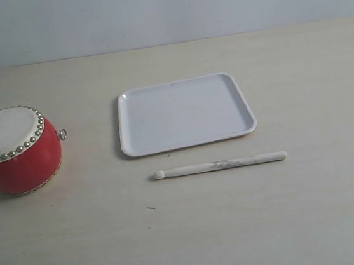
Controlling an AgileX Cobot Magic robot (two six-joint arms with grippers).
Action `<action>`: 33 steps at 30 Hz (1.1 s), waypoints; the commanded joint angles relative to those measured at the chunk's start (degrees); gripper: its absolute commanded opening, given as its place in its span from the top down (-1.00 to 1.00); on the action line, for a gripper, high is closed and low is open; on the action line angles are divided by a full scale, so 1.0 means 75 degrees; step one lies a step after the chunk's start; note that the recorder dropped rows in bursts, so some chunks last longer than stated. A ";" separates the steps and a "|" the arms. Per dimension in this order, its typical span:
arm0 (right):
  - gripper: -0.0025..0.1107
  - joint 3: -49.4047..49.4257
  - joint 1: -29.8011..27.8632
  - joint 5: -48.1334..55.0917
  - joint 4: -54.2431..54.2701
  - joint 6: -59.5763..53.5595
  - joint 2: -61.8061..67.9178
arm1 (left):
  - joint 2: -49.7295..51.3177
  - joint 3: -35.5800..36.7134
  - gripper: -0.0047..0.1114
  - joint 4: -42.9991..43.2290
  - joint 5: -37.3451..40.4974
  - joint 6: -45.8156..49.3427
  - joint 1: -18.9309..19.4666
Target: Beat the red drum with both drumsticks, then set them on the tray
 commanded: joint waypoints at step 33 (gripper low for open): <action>0.96 -0.0035 0.0009 -0.0035 -0.0020 -0.0077 0.0031 | 0.0789 0.2418 0.92 -0.7887 0.1424 0.5018 0.1018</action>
